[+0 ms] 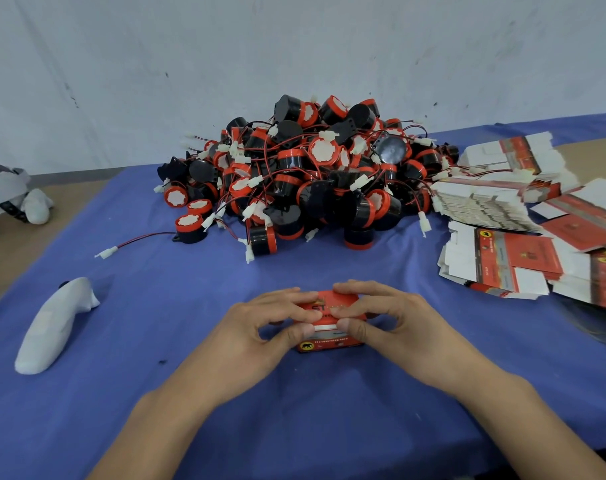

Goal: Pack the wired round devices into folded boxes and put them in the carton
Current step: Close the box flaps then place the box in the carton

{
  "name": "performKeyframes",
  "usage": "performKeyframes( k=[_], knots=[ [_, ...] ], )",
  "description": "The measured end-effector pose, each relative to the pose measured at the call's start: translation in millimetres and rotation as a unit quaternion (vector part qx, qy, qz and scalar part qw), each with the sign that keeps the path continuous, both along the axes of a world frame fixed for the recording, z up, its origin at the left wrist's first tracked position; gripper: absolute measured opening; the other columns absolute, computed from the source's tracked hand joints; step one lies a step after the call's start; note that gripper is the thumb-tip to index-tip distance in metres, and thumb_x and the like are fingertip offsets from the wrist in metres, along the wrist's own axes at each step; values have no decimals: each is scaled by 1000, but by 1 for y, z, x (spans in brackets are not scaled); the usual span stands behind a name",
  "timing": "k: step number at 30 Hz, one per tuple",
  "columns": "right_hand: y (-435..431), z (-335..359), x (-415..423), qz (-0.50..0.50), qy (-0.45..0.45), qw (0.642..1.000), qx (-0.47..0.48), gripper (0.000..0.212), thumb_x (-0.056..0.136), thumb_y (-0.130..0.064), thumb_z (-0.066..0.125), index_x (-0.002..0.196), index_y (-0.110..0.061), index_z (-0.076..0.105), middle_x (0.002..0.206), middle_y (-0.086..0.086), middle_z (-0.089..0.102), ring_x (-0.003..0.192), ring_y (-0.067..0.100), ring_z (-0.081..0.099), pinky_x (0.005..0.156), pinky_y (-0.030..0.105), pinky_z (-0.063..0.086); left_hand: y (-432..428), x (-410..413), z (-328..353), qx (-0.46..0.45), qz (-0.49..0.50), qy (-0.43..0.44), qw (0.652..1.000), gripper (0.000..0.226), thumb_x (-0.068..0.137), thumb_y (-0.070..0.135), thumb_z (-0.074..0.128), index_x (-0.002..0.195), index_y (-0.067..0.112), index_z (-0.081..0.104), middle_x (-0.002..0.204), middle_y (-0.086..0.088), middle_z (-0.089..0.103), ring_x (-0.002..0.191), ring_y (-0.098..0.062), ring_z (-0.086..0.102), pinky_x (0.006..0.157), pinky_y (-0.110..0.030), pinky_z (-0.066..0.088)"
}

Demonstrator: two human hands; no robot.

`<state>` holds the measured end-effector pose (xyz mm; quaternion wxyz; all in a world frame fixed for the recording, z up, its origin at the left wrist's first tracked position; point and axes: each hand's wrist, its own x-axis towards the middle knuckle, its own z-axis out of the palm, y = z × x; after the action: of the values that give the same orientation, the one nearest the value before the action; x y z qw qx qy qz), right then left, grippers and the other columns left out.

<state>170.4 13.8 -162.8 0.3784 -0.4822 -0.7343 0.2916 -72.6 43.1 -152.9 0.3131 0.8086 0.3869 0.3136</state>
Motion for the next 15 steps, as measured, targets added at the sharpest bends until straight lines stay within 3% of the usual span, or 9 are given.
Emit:
performKeyframes(
  k=[6,15],
  knots=[
    [0,-2,2,4,3,1000,2,14,89,-45,68,101,-49,74,134,-39,53,130,-15,45,93,10,45,0,-1,0,2,0,-7,1000,28,83,45,66,108,54,70,125,39,59,129,14,44,105,-13,41],
    [0,-4,3,2,0,1000,3,12,92,-42,69,101,-46,75,135,-37,53,131,-15,43,95,12,46,2,-3,-3,5,3,-5,1000,27,81,51,67,107,58,70,127,38,58,122,9,53,100,-28,52]
  ],
)
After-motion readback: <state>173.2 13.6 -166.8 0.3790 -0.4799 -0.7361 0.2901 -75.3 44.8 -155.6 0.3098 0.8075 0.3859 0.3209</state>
